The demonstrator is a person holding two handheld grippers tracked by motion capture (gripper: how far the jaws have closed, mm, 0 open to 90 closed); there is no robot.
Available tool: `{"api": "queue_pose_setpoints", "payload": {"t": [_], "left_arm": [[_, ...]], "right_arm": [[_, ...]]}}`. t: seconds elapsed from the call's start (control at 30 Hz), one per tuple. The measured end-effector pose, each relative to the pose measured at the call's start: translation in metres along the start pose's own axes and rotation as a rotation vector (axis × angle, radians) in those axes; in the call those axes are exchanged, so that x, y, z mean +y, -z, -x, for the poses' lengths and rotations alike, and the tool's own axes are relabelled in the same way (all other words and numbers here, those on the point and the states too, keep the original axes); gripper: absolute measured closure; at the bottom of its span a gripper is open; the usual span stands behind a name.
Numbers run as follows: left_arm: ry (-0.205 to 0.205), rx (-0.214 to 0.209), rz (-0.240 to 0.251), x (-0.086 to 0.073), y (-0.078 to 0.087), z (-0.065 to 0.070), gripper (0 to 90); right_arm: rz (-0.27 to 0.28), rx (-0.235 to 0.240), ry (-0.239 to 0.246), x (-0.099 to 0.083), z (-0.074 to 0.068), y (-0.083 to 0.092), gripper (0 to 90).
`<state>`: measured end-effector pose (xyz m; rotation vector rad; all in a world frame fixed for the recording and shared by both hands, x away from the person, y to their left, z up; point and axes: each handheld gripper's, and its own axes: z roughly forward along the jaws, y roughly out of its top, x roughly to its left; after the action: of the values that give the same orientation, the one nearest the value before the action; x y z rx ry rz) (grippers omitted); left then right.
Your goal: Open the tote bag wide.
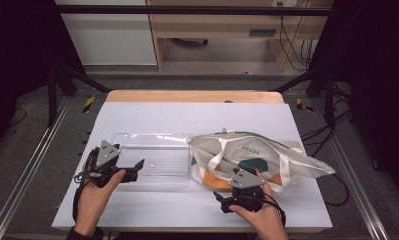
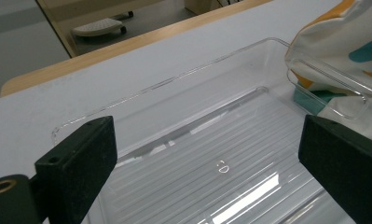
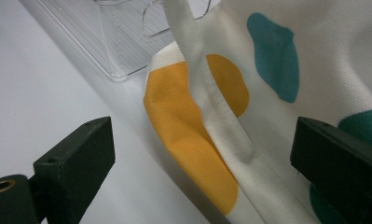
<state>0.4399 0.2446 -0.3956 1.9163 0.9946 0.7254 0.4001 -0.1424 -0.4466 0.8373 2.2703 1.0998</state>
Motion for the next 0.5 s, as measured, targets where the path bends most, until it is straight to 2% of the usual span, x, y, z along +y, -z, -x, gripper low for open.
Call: {"api": "queue_pose_setpoints", "payload": {"t": [0.03, 0.1, 0.13, 0.23, 0.43, 0.5], "left_arm": [[0.0, 0.0, 0.0, 0.0, 0.0, 0.0, 4.1], [0.003, -0.035, 0.001, 0.003, -0.003, 0.005, 4.1], [0.003, -0.035, 0.001, 0.003, -0.003, 0.005, 4.1], [-0.03, -0.039, -0.006, 0.007, -0.005, 0.013, 4.3], [-0.074, -0.088, 0.008, 0.017, -0.005, 0.028, 4.7], [-0.093, -0.109, 0.01, 0.025, -0.004, 0.033, 5.1]], "right_arm": [[0.0, 0.0, 0.0, 0.0, 0.0, 0.0, 6.8], [0.0, -0.006, 0.003, -0.001, 0.002, 0.002, 6.8], [0.0, -0.006, 0.003, -0.001, 0.002, 0.002, 6.8], [-0.005, -0.003, 0.0, -0.003, 0.003, 0.005, 7.2], [0.019, -0.005, 0.005, -0.003, 0.001, 0.015, 10.7], [0.029, -0.001, 0.016, -0.002, 0.0, 0.018, 14.3]]}}
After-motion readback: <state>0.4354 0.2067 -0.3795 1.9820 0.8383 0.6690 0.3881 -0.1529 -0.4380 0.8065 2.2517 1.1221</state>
